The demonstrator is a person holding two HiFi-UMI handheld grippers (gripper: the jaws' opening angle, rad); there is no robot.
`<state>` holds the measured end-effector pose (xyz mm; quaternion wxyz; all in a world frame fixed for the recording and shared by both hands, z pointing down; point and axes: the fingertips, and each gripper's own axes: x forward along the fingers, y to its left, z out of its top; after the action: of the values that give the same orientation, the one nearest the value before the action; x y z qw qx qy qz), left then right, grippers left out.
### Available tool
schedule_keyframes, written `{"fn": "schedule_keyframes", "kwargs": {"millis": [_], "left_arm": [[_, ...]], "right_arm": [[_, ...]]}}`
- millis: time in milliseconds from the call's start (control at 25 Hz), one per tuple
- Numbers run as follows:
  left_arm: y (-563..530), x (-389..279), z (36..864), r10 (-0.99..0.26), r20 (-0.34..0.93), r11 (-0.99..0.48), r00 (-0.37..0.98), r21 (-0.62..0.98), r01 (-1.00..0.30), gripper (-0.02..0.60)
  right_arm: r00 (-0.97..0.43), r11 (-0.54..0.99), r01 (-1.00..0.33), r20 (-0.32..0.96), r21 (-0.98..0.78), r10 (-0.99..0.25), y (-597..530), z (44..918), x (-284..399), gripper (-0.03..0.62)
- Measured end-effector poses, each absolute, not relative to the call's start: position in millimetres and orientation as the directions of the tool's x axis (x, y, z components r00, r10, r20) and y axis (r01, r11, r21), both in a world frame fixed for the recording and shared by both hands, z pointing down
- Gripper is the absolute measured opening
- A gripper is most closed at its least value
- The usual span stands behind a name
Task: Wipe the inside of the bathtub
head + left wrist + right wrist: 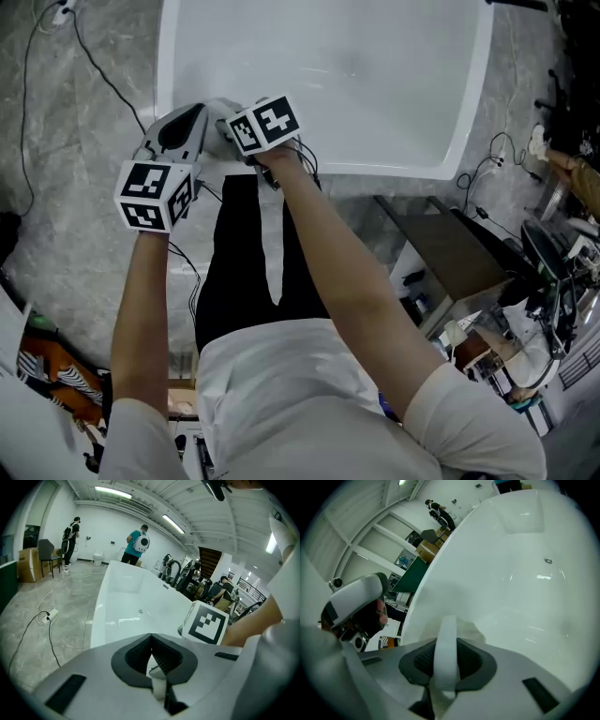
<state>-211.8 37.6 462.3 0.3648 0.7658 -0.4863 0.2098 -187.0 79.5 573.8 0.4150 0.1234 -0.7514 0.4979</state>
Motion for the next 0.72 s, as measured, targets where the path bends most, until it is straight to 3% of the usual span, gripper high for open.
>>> {"fn": "schedule_keyframes", "kwargs": {"millis": [720], "left_arm": [[11, -201, 475, -0.603, 0.633, -0.285, 0.486, 0.399, -0.872, 0.005]], "right_arm": [[-0.634, 0.323, -0.678, 0.748, -0.66, 0.198, 54, 639, -183, 0.094]]}}
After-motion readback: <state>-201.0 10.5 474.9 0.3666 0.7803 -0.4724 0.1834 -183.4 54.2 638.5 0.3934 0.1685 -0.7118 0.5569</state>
